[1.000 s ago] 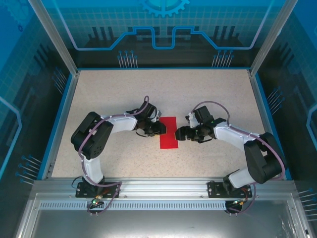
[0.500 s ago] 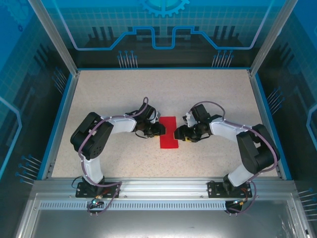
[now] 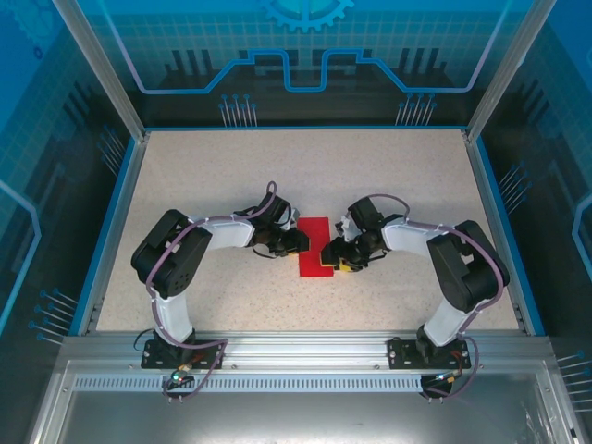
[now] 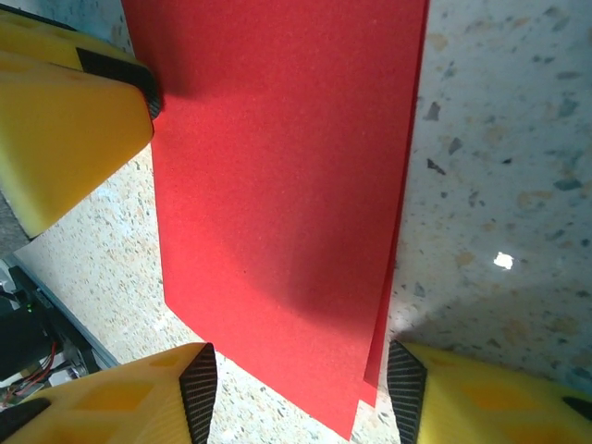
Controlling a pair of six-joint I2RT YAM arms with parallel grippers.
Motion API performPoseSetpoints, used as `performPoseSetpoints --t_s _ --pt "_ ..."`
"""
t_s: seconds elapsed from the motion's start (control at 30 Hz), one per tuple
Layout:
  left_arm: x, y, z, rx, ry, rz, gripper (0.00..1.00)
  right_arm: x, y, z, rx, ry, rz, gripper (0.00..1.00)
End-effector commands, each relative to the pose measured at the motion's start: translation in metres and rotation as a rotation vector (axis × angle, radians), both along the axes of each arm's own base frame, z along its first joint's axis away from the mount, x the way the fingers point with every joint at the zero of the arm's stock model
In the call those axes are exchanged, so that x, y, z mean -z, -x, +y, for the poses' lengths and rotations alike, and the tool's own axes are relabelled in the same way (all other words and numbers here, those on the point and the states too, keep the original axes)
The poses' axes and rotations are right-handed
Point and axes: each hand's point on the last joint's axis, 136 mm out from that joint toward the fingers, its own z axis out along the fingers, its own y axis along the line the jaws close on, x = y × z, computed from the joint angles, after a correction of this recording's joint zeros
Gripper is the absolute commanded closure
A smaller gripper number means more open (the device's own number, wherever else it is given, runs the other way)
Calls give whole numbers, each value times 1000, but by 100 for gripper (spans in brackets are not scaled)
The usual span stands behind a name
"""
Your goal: Fold a paper plane with a square sheet of paper (fold left side to right side)
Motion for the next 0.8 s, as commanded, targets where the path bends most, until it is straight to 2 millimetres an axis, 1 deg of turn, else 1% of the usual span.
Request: performPoseSetpoints --t_s 0.0,0.13,0.23,0.33,0.43,0.5,0.53,0.63,0.7,0.77 --pt "16 18 7 -1 -45 56 68 1 7 10 -5 -37 38 47" --pt "13 18 6 0 -36 48 67 -3 3 13 6 -58 25 49" --pt "5 16 4 4 -19 23 66 -6 0 14 17 -67 16 49" --pt "-15 10 2 5 12 -38 62 -6 -3 14 34 -69 26 49" --pt "-43 4 3 9 34 -136 55 -3 -5 13 56 -77 46 48" --pt "-59 4 6 12 43 -200 52 -3 -8 13 67 -92 53 48" --pt "-68 4 7 18 52 -236 51 -5 -11 15 74 -112 51 48" --pt "-85 11 14 28 63 -319 47 -8 -16 20 71 -141 62 47" --pt "-90 18 20 36 62 -358 46 -8 -17 20 66 -137 66 47" --pt "-95 26 28 37 57 -388 45 -7 -18 16 72 -117 69 47"
